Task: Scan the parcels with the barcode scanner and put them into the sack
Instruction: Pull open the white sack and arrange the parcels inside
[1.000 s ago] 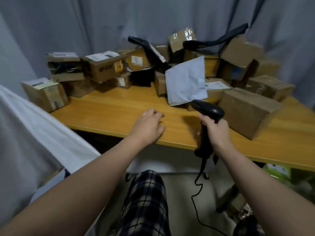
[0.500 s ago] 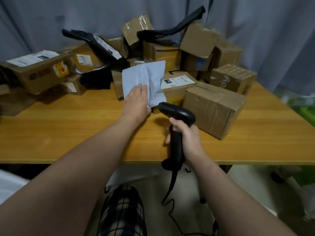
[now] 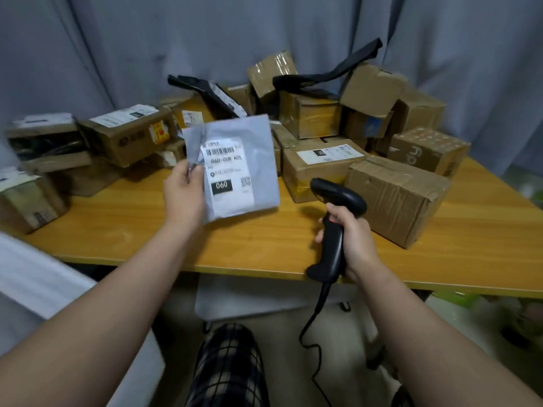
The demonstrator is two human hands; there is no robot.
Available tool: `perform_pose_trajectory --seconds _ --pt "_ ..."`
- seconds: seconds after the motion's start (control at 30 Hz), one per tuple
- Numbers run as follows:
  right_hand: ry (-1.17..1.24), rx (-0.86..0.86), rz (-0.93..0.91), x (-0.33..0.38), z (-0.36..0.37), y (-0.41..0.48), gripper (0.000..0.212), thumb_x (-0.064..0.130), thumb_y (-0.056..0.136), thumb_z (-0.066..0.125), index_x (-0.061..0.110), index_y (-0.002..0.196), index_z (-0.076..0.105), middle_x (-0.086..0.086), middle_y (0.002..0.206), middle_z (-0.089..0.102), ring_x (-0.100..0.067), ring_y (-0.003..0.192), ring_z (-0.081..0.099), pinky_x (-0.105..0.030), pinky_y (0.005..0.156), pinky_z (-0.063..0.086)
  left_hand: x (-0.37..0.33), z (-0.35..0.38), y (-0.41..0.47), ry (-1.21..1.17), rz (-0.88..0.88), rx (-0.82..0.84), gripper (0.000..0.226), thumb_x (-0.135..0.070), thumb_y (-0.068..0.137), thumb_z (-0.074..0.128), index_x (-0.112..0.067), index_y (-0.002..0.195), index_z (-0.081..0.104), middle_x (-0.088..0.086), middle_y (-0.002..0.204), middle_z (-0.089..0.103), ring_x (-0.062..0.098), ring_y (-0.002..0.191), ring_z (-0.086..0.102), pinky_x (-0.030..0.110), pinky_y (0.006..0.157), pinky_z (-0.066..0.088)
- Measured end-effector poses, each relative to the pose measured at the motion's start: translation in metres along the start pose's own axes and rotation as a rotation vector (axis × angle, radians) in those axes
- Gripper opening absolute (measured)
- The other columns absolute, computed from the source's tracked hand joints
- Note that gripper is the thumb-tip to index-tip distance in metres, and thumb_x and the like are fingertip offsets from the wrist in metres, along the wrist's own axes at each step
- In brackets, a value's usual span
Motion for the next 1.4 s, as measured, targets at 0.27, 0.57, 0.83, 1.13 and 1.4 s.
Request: perform_pose_trajectory --seconds 0.27,0.57,0.83,1.13,1.4 --pt "-0.231 0.130 -0.092 -0.002 0.034 -0.028 0.011 0.017 0.087 0.069 0.014 0.077 0.066 -0.005 0.064 0.064 -0.023 0.071 0.063 -0.038 0.082 0.050 0.020 -0.026 -0.042 -0.166 -0.260 0.122 0.010 -0.007 0.098 0.050 -0.017 0.095 0.050 -0.005 0.079 0.070 0.003 0.066 0.069 0.021 0.056 0.054" --pt "-0.433 0.109 -0.421 0.013 0.068 -0.075 0.034 0.032 0.077 0.077 0.002 0.069 0.062 0.006 0.054 0.054 -0.005 0.057 0.047 -0.026 0.058 0.036 0.001 -0.034 -0.059 -0.236 -0.269 0.095 0.013 -0.014 0.098 0.053 -0.016 0.089 0.062 -0.010 0.070 0.071 0.000 0.064 0.067 0.017 0.055 0.051" --pt "-0.572 0.031 -0.445 0.004 0.081 -0.087 0.029 0.039 0.079 0.075 0.020 0.066 0.058 0.009 0.053 0.053 -0.009 0.055 0.052 -0.032 0.057 0.042 0.003 -0.041 -0.062 -0.045 -0.214 0.144 0.009 -0.012 0.092 0.062 -0.008 0.099 0.063 -0.004 0.084 0.068 0.004 0.071 0.065 0.017 0.061 0.049" --pt "-0.573 0.024 -0.490 0.012 0.087 -0.095 0.041 0.036 0.079 0.075 0.024 0.055 0.044 0.016 0.040 0.044 -0.006 0.045 0.041 -0.026 0.051 0.032 0.009 -0.046 -0.048 -0.031 -0.219 0.113 0.013 -0.003 0.091 0.061 -0.013 0.083 0.064 -0.001 0.073 0.063 -0.003 0.053 0.056 0.017 0.056 0.045" --pt "-0.588 0.022 -0.541 0.021 0.087 -0.093 0.032 0.032 0.081 0.074 0.025 0.061 0.051 0.015 0.042 0.047 0.002 0.048 0.049 -0.013 0.046 0.030 0.004 -0.037 -0.043 -0.036 -0.205 0.189 0.024 -0.007 0.097 0.054 -0.013 0.074 0.060 0.000 0.065 0.053 0.006 0.059 0.049 0.015 0.059 0.044"
Point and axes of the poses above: each hand's wrist, its own y-axis towards the middle knuckle, its own z-axis out of the palm, x = y × z, the point moved 10 cm from there along y, towards the middle knuckle
